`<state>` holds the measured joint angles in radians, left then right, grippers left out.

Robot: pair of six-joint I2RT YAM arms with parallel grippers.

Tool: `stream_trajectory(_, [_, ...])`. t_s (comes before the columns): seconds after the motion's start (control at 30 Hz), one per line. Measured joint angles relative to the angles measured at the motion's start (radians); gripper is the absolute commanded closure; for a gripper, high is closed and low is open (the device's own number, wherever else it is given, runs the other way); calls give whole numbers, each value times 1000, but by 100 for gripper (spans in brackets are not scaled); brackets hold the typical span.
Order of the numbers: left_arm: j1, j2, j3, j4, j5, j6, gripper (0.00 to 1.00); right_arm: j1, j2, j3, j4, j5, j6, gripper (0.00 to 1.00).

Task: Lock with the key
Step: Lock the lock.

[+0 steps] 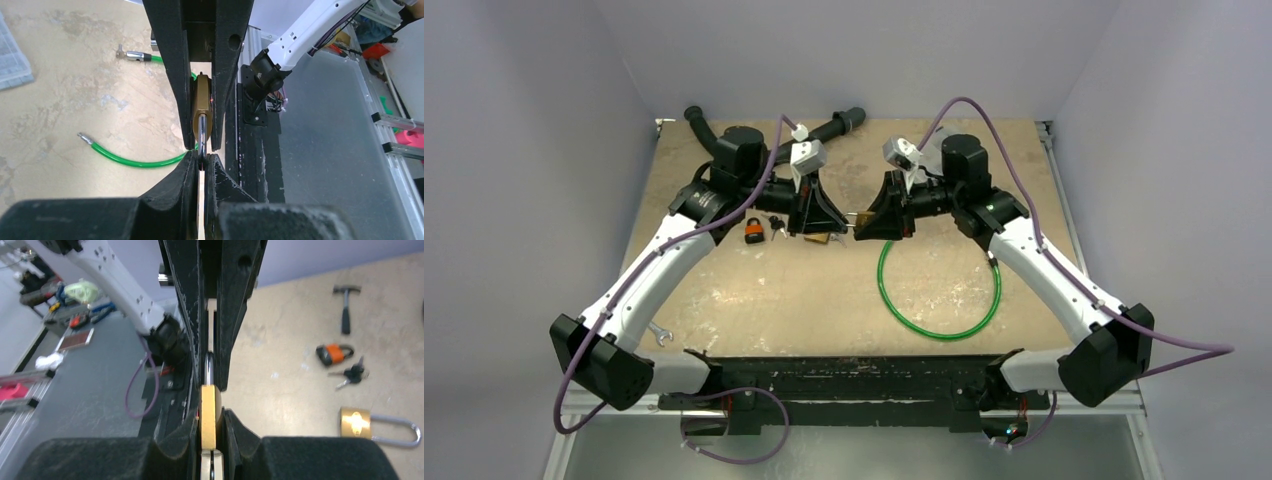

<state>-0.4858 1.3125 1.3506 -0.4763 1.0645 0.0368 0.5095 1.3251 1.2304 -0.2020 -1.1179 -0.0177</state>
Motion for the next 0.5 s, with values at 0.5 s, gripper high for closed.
stream_trajectory(0.5, [-35,15,-70,74,-29,-80,100,10,31,10,-80,8,30,100])
